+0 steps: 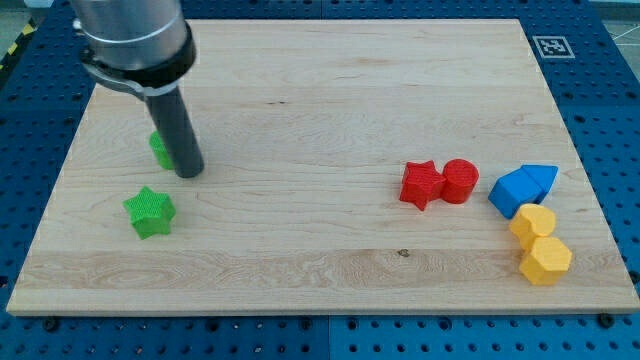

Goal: Push the green star closer to the yellow heart

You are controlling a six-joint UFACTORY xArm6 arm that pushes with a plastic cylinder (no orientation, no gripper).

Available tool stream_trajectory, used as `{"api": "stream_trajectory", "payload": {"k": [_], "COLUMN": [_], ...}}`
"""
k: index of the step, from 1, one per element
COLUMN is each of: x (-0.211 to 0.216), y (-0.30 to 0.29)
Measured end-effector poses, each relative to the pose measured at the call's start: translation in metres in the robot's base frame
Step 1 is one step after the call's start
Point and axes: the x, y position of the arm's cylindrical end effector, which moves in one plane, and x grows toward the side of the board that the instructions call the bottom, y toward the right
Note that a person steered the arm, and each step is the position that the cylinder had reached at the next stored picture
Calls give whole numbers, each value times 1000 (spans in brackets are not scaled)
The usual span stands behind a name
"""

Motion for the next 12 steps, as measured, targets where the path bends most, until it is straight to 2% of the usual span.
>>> {"api": "stream_trajectory", "payload": {"k": [2,3,5,8,9,10,11,12], "x": [27,49,78,88,104,135,129,81], "y": [-73,-84,-48,53,69,30,-2,1]}}
